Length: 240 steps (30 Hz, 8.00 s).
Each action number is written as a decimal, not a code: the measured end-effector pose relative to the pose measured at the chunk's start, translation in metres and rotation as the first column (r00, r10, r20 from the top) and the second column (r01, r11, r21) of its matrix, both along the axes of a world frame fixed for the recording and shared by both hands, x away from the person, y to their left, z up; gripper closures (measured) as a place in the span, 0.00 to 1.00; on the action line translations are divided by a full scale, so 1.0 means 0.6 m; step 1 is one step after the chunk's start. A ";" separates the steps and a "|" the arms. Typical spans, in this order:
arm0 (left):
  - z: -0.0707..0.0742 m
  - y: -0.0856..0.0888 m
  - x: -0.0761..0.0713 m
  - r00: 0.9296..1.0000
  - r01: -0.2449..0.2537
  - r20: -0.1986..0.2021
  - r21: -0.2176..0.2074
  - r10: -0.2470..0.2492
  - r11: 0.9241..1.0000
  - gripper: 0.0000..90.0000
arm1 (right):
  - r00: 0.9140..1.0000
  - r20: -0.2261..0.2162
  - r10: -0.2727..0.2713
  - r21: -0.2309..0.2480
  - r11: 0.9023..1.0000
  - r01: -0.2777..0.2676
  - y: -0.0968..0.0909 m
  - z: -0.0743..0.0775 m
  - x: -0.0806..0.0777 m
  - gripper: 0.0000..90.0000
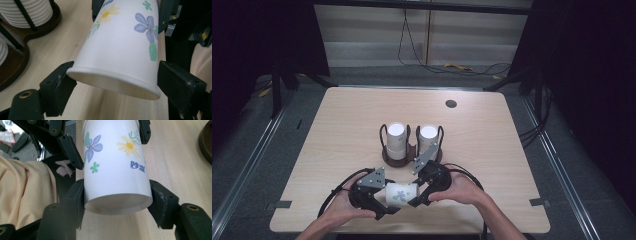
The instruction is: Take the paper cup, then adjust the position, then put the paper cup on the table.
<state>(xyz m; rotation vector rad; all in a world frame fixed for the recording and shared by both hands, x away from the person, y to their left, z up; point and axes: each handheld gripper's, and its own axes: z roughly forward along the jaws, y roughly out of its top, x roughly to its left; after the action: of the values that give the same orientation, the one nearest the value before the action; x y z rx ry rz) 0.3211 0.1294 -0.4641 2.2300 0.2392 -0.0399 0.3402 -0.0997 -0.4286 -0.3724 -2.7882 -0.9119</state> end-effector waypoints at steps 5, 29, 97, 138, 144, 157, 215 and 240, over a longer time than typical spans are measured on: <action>0.004 0.011 0.004 1.000 -0.014 -0.021 -0.070 0.012 0.997 0.18 | 1.000 -0.003 -0.024 0.066 0.998 0.024 -0.009 0.007 0.001 0.42; 0.011 0.034 0.014 0.997 -0.071 -0.059 -0.225 0.059 0.972 0.17 | 0.993 0.011 -0.119 0.257 0.960 0.112 -0.029 -0.008 -0.011 0.42; 0.018 0.051 0.017 0.985 -0.159 -0.131 -0.433 0.113 0.887 0.23 | 0.988 -0.036 -0.148 0.525 0.839 0.145 -0.039 -0.042 -0.013 0.42; 0.025 0.056 0.014 0.988 -0.143 -0.117 -0.443 0.101 0.885 0.33 | 0.984 -0.051 -0.173 0.392 0.902 0.179 -0.031 -0.052 -0.006 0.25; 0.027 0.062 0.015 0.985 -0.162 -0.118 -0.435 0.122 0.886 0.34 | 0.979 -0.040 -0.200 0.369 0.908 0.201 -0.040 -0.050 -0.007 0.24; 0.024 0.068 0.023 0.977 -0.211 -0.104 -0.383 0.185 0.899 0.33 | 0.960 -0.021 -0.281 0.359 0.893 0.269 -0.077 -0.043 -0.009 0.24; 0.061 0.176 0.102 0.814 -0.577 -0.043 -0.164 0.579 0.800 0.33 | 0.638 0.251 -0.728 0.351 0.683 0.641 -0.178 -0.019 -0.048 0.17; 0.027 0.195 0.183 0.734 -0.678 -0.021 0.047 0.679 0.734 0.33 | 0.543 0.265 -0.797 0.328 0.604 0.726 -0.196 -0.044 -0.054 0.17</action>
<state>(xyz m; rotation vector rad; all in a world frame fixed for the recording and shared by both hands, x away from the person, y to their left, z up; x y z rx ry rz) 0.4312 0.2463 -0.4477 2.0464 1.0763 0.3263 0.3081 -0.2173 -0.4549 -1.6621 -2.7939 -1.5428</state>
